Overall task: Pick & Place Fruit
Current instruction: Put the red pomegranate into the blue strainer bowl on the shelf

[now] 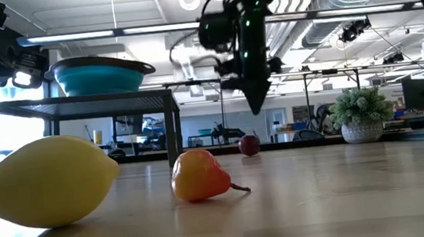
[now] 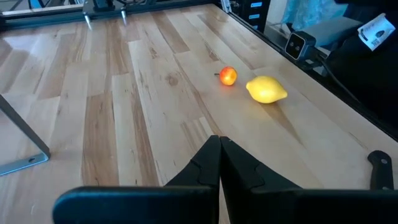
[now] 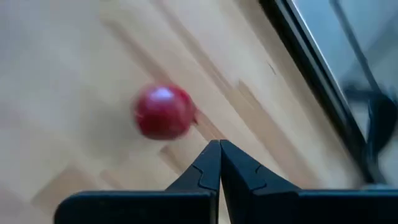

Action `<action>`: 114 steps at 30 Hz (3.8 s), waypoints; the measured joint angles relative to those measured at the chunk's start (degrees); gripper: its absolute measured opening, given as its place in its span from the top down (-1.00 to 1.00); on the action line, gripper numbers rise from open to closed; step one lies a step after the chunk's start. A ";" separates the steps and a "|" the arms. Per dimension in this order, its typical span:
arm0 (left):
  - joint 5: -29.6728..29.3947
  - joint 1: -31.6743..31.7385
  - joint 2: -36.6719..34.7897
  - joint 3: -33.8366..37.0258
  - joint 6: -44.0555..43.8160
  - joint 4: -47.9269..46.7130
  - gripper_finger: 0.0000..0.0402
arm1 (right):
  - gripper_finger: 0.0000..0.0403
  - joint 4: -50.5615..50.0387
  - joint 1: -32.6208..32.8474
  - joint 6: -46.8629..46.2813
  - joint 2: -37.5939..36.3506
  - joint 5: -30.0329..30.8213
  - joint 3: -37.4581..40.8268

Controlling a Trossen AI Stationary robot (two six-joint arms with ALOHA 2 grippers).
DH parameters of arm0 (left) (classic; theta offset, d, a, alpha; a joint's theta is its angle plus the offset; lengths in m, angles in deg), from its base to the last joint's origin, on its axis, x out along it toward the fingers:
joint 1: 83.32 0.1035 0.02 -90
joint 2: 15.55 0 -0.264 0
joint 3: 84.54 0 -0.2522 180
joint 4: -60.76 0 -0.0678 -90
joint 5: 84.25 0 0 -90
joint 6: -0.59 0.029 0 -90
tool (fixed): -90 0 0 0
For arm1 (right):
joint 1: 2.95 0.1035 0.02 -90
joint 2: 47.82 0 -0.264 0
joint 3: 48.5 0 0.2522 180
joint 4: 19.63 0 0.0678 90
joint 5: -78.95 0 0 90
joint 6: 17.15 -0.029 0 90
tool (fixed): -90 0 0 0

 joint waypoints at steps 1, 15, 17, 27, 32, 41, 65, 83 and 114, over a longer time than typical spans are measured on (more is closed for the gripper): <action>-0.02 0.02 -0.01 0.00 0.00 0.02 1.00 | 0.99 0.87 -0.35 5.18 -1.08 -2.49 -0.01; -0.02 0.02 0.00 0.00 -0.02 0.05 1.00 | 0.99 -0.22 -9.39 32.22 -6.05 -31.86 0.00; -0.02 0.01 -0.01 0.00 -0.01 0.05 1.00 | 0.99 -0.45 -10.13 29.81 -6.05 -30.13 0.00; -0.02 0.00 -0.01 0.00 -0.31 0.07 1.00 | 0.99 -3.19 -10.67 27.58 -6.03 -20.72 0.00; -0.02 0.02 0.00 0.00 -1.55 0.05 1.00 | 0.99 -3.21 -10.67 28.56 -6.03 -20.38 0.00; -0.02 0.00 0.02 0.00 -1.55 0.05 1.00 | 0.99 -4.24 -10.67 29.83 -5.99 -21.99 0.00; -0.03 0.01 0.00 0.00 -1.33 0.07 1.00 | 0.52 -2.94 -7.48 41.87 -5.94 -26.98 0.00; -0.03 0.01 0.02 0.00 -3.39 0.03 1.00 | -0.52 2.25 -7.54 39.55 -5.94 -28.62 0.00; -0.03 0.00 -0.01 0.00 -4.33 0.05 1.00 | -0.50 19.39 -9.47 39.18 -5.93 -28.78 18.93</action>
